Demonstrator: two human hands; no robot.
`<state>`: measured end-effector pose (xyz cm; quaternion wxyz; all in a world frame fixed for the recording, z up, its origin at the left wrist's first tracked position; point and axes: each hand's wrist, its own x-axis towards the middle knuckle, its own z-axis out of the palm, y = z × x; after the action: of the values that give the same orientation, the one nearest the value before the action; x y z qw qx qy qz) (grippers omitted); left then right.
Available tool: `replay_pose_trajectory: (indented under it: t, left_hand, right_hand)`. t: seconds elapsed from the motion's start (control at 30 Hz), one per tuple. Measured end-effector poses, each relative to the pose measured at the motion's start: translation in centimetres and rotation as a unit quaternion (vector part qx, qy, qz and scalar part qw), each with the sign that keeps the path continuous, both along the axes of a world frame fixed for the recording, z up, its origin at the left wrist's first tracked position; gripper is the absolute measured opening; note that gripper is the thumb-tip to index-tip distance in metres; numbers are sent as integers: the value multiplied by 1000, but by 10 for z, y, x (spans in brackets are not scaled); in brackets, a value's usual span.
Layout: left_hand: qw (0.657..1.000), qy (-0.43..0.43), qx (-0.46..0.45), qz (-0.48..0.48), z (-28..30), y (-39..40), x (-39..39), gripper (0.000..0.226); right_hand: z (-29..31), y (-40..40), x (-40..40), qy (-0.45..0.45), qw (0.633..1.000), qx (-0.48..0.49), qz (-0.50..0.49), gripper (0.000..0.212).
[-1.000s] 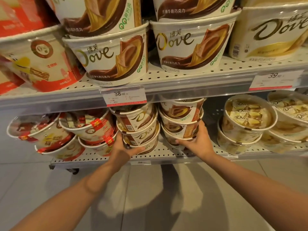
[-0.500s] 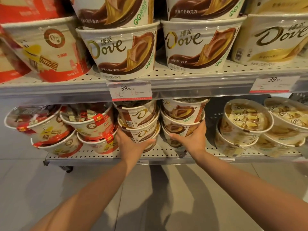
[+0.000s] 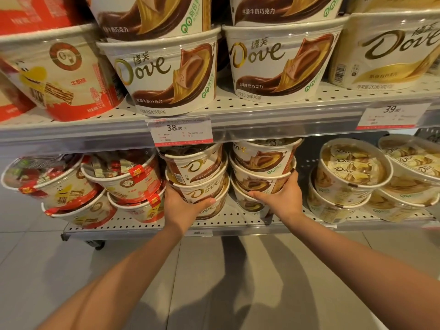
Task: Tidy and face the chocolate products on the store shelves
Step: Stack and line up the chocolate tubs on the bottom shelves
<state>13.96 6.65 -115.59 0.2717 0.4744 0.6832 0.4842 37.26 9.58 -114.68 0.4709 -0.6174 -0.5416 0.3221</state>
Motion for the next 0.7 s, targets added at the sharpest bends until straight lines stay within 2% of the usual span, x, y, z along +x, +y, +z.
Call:
replay_pose_trajectory:
  t: [0.13, 0.3, 0.4, 0.47, 0.57, 0.7]
  left_hand:
    - [999, -5, -17, -41, 6, 0, -9, 111]
    - [997, -19, -56, -55, 12, 2, -17, 130]
    - [998, -26, -38, -49, 14, 0, -12, 125]
    - [999, -28, -9, -18, 14, -5, -1, 120]
    - [997, -47, 40, 45, 16, -9, 17, 125]
    - [993, -88, 41, 62, 25, -6, 31, 129]
  right_hand:
    - [3, 0, 18, 12, 998, -13, 59, 105]
    - [8, 8, 41, 7, 987, -52, 151, 110]
    - [9, 9, 41, 15, 983, -59, 174, 107]
    - [7, 5, 36, 18, 987, -51, 154, 110]
    - [-1, -4, 24, 17, 998, -13, 61, 127]
    - [-9, -10, 10, 51, 997, -56, -24, 141]
